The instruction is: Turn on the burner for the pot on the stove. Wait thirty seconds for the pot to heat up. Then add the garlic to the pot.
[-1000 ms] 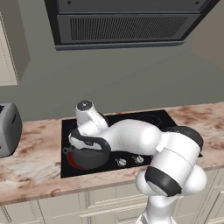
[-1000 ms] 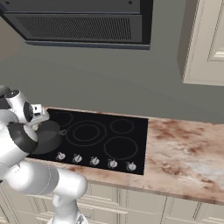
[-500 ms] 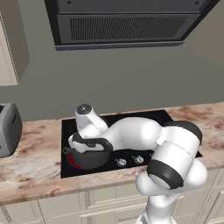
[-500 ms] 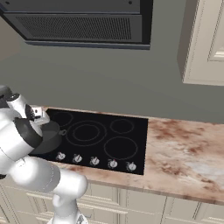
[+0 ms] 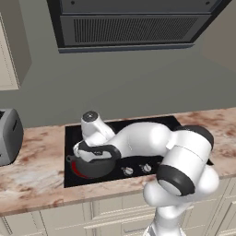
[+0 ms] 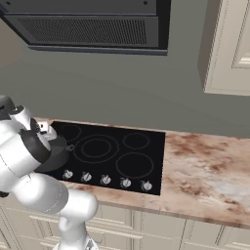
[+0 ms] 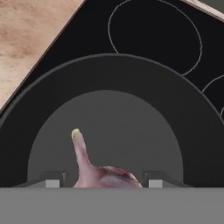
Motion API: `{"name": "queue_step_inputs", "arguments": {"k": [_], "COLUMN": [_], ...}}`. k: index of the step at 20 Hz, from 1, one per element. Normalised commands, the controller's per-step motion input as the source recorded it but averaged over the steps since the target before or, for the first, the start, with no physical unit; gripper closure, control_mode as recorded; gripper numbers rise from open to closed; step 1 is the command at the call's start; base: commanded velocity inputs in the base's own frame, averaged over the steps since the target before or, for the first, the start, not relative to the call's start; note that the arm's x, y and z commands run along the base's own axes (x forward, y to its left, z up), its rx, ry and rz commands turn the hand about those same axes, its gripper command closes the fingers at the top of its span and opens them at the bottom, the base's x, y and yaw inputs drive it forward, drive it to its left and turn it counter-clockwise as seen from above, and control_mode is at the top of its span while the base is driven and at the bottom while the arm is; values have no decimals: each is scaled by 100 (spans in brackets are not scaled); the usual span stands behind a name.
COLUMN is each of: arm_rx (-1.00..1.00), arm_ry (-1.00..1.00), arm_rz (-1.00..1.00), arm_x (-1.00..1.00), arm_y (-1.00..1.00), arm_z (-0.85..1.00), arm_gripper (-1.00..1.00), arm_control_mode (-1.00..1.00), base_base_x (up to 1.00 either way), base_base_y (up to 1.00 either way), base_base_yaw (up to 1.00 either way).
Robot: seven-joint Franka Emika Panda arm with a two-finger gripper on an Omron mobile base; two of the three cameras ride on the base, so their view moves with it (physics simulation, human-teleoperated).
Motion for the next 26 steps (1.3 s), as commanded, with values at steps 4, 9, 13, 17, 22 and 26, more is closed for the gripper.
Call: {"name": "queue_step_inputs", "arguments": {"k": [4, 9, 13, 17, 22, 26], "arm_rx": [1, 0, 0, 1, 9, 4], "arm_ry": [0, 1, 0, -3, -4, -9], "arm_rz": [-2, -2, 0, -2, -7, -8], "arm_x": [-2, 0, 0, -1, -31, -23], "arm_y": [-5, 0, 0, -4, -33, -20], "arm_z": [-24, -34, -29, 1, 18, 38], "arm_gripper": [100, 100, -100, -100, -100, -100], "arm_control_mode": [-100, -100, -100, -100, -100, -100], "base_base_x": [0, 0, 0, 0, 0, 0], "base_base_y": [0, 0, 0, 0, 0, 0], "base_base_yaw": [0, 0, 0, 0, 0, 0]}}
